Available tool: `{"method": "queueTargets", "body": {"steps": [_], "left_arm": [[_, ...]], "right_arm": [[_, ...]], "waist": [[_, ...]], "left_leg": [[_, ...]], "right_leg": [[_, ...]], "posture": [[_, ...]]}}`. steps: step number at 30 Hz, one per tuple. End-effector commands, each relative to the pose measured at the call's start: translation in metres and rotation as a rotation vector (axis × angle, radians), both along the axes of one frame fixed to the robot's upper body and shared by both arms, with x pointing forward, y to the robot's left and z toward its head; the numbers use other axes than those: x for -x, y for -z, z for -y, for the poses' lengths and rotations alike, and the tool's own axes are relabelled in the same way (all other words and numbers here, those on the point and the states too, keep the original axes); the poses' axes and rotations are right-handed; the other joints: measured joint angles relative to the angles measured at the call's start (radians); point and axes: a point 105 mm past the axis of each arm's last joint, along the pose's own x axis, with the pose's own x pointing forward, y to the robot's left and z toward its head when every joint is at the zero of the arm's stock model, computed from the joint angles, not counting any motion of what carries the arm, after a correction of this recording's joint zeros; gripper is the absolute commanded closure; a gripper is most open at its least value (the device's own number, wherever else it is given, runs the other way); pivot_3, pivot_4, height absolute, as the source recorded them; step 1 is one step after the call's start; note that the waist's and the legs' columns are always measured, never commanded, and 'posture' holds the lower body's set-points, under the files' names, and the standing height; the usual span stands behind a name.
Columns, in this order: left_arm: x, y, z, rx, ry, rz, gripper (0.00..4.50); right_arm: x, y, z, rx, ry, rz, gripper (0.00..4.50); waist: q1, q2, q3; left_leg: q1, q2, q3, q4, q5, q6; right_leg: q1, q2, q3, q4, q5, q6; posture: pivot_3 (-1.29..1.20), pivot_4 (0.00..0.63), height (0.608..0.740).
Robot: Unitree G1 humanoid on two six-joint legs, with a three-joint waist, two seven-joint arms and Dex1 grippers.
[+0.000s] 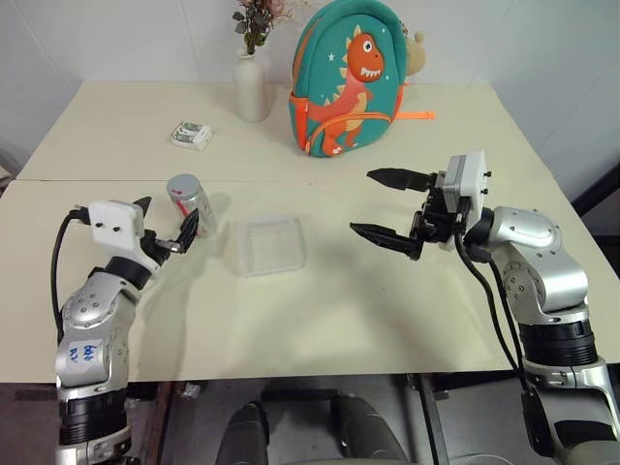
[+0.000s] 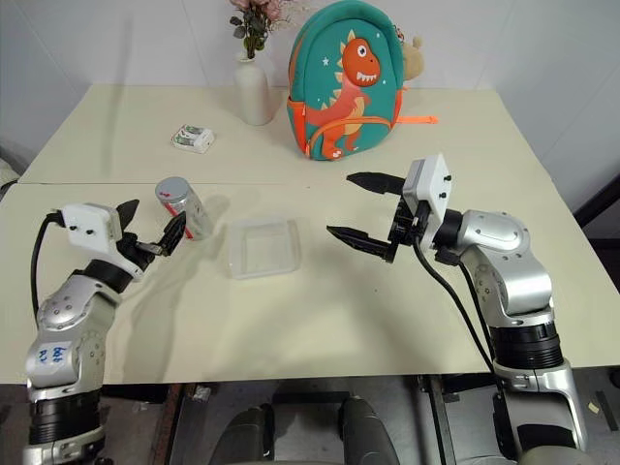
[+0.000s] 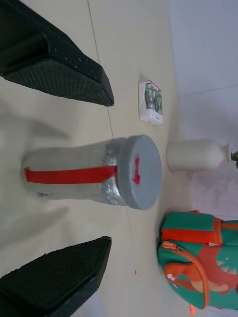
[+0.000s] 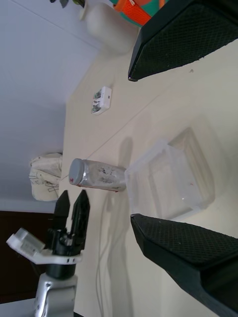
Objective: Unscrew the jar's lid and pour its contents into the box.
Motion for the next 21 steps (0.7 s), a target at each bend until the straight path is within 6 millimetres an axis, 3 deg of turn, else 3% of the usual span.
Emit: {"method": "queueTargets", "body": {"steps": [1,6,11,19,21], "left_arm": [[-0.01,-0.005,-0.003,-0.004,-0.022,0.022,0.02],[-0.033,-0.001,0.005,-0.009,0.011,-0.009,0.02],[-0.051,0.002,0.013,-0.027,0.052,-0.035,0.02],[-0.062,0.009,0.009,-0.06,0.029,-0.069,0.02],[-0.063,0.009,0.006,-0.058,0.018,-0.069,0.39]], "right_arm": [[0.009,-0.016,-0.005,-0.035,-0.018,0.059,0.0],[0.02,-0.016,-0.014,-0.046,-0.059,0.054,0.0],[0.043,-0.015,-0.03,-0.014,-0.194,0.044,0.0],[0.049,-0.015,-0.034,-0.001,-0.21,0.046,0.0],[0.049,-0.015,-0.033,-0.003,-0.205,0.045,0.0]], "waist": [[0.001,0.0,0.0],[0.006,0.0,0.0],[0.005,0.0,0.0],[0.005,0.0,0.0],[0.005,0.0,0.0]], "left_leg": [[0.0,0.0,0.0,0.0,0.0,0.0],[0.0,0.0,0.0,0.0,0.0,0.0],[-0.001,0.0,0.0,0.0,0.0,0.0],[-0.002,0.0,0.0,0.0,0.0,0.0],[-0.002,0.0,0.0,0.0,0.0,0.0]], "right_leg": [[0.0,0.0,0.0,0.0,0.0,0.0],[0.0,0.0,0.0,0.0,0.0,0.001],[0.0,0.0,0.0,-0.001,0.001,0.001],[0.0,0.0,-0.001,-0.001,0.001,0.001],[-0.001,0.0,-0.001,-0.001,0.001,0.001]], "posture": [[0.0,0.15,0.74],[0.0,0.15,0.74],[0.0,0.15,0.74],[0.0,0.15,0.74],[0.0,0.15,0.74]]}}
